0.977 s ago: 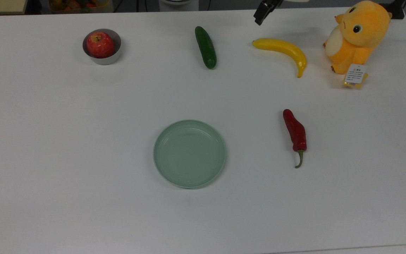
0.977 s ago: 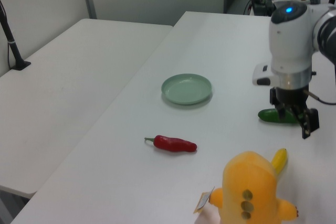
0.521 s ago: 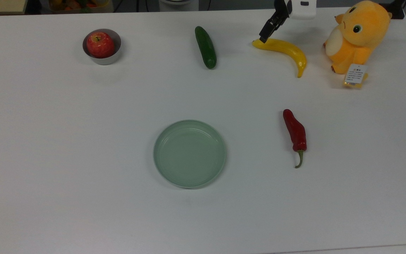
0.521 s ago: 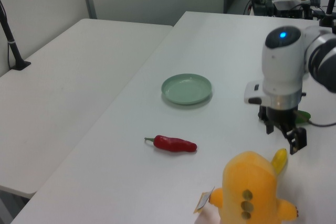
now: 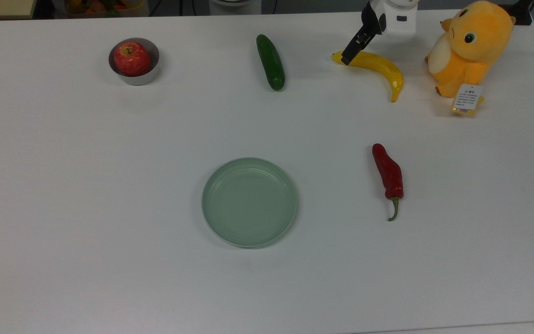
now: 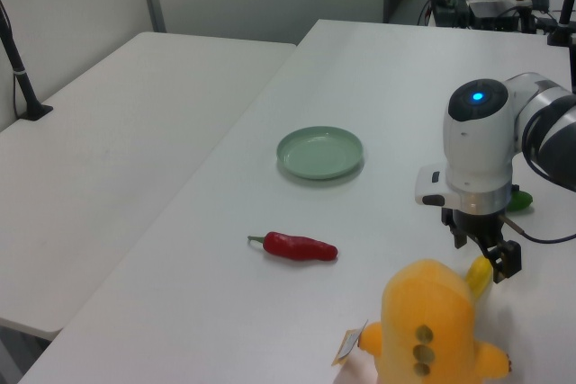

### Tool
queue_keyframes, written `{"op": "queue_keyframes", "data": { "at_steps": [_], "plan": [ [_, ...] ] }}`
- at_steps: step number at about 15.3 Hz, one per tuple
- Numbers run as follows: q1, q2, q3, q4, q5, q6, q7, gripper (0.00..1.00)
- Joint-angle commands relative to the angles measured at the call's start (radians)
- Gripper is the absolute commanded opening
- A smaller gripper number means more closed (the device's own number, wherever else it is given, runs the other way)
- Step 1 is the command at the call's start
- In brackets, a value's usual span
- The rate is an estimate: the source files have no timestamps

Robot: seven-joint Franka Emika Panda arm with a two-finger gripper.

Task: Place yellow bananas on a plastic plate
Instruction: 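Close the gripper on the banana and lift it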

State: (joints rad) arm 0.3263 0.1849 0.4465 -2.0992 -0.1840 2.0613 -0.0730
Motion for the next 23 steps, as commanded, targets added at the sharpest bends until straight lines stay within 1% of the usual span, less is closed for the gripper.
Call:
{"op": "queue_keyframes", "data": {
  "at_steps": [1,4,6,7,8,9,11,12,17,19,21,22,23],
  "plan": [
    [0.014,0.031,0.003,0.014,-0.028,0.037,0.030,0.95],
    [0.014,0.094,0.003,0.057,-0.083,0.037,0.044,0.95],
    [0.014,0.116,0.004,0.064,-0.133,0.037,0.074,0.93],
    [0.014,0.116,0.008,0.062,-0.144,0.037,0.078,0.90],
    [0.014,0.116,0.011,0.061,-0.147,0.037,0.075,0.78],
    [0.014,0.116,0.014,0.057,-0.155,0.037,0.073,0.44],
    [0.014,0.116,0.014,0.057,-0.155,0.036,0.075,0.13],
    [0.014,0.116,0.015,0.059,-0.153,0.036,0.078,0.00],
    [0.010,0.114,0.015,0.061,-0.152,0.036,0.082,0.00],
    [0.002,0.097,0.015,0.067,-0.141,0.036,0.087,0.00],
    [-0.021,0.081,0.014,0.094,-0.137,0.033,0.110,0.00],
    [-0.045,0.081,0.011,0.129,-0.135,0.030,0.130,0.00],
    [-0.058,0.081,0.005,0.145,-0.137,0.033,0.148,0.00]
  ]
}}
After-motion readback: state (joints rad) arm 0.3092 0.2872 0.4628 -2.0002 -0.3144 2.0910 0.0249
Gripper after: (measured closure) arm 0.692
